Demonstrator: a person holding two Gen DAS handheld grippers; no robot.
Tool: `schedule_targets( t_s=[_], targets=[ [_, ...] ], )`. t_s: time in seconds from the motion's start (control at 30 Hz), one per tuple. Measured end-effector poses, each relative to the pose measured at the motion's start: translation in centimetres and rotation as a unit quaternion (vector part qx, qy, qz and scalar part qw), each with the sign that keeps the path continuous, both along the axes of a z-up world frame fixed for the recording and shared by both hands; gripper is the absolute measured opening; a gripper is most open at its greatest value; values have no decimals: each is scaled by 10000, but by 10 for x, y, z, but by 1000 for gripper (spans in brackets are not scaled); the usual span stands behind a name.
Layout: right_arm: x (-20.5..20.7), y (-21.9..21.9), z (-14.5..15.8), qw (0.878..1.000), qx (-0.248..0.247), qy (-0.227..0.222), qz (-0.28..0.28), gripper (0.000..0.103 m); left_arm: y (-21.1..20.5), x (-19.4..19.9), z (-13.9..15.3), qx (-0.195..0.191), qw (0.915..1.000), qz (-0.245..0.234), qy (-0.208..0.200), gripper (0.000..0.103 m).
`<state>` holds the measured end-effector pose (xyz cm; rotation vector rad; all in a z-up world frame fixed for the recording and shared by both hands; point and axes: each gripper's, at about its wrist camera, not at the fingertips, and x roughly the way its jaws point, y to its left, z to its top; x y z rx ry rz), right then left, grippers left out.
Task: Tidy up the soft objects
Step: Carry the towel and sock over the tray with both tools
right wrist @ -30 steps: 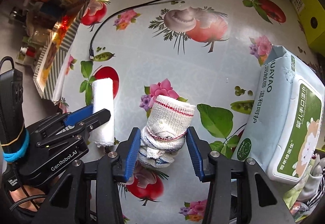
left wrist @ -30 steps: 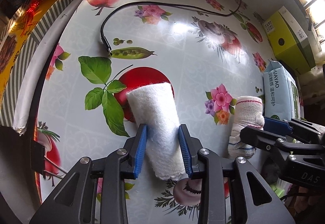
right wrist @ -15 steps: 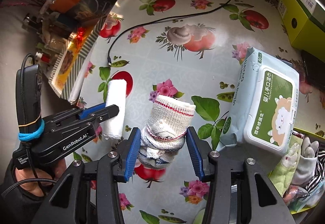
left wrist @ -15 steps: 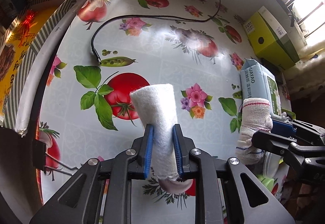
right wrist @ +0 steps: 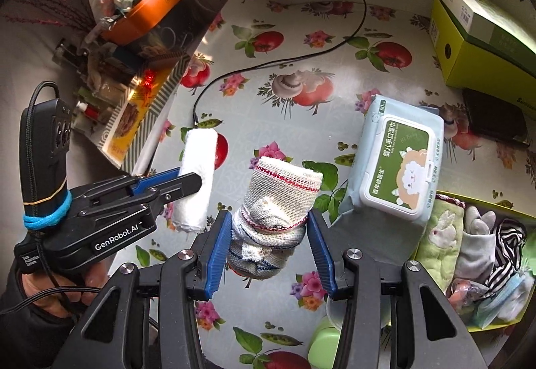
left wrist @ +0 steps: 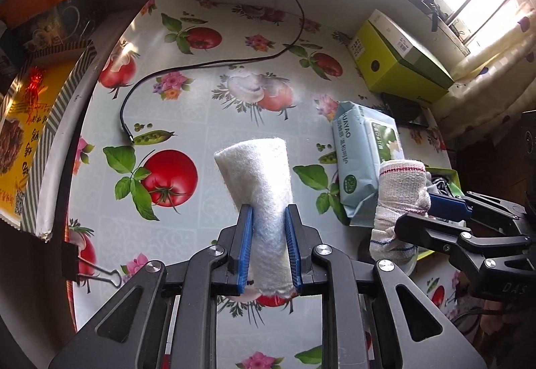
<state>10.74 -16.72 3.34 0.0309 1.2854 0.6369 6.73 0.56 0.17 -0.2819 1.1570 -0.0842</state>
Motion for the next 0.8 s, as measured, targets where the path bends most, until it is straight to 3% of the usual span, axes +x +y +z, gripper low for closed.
schedule_targets(
  t_s=[0.33, 0.8],
  targets=[
    [-12, -41, 12, 9989, 65, -71, -450, 45, -41, 2, 20, 33, 9985, -512, -189, 20],
    [-19, -88, 14, 9953, 99, -66, -964, 45, -85, 11, 27, 68, 9942, -1052, -213, 20]
  ],
)
